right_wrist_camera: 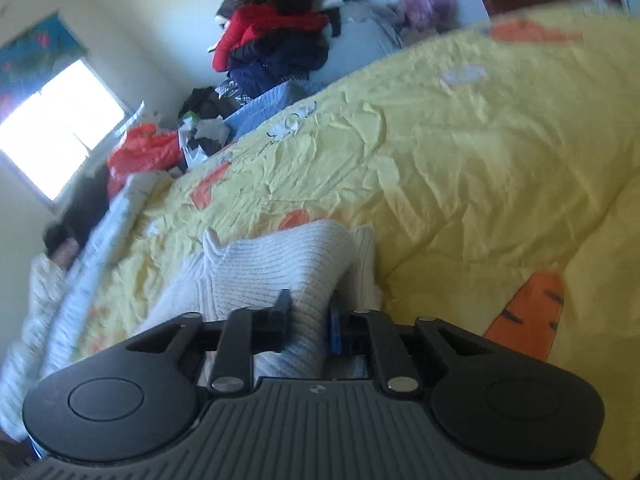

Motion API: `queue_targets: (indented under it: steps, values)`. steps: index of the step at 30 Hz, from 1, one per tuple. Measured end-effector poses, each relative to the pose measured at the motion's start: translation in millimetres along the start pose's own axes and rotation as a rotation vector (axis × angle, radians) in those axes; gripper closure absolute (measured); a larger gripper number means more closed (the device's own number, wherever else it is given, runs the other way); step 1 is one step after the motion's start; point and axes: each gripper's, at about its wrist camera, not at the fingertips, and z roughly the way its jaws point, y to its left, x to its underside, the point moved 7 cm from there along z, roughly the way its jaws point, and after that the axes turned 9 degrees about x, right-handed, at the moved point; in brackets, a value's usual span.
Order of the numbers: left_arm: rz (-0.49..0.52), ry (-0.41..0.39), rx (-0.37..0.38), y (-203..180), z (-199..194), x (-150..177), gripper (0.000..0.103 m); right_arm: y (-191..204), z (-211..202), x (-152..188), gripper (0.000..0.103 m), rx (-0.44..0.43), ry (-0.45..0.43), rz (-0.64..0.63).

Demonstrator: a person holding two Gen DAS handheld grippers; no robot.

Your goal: Fold small clothes

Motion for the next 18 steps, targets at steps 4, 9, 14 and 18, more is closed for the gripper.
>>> queue_targets:
  steps: [4,9,14,18]
  values:
    - [-0.072,0.002,-0.002,9,-15,-19,0.019,22,-36,-13,0.053,0.111,-0.166,-0.085]
    - [-0.102,0.022,-0.076,24,6,-45,0.019,67,-46,-27,0.051,-0.030,-0.186,-0.092]
    - [-0.021,0.086,-0.159,24,43,-34,0.016,83,12,-10,0.049,0.038,0.004,-0.168]
    - [-0.025,0.087,-0.155,23,44,-32,0.016,57,38,-2,0.055,0.021,0.031,-0.144]
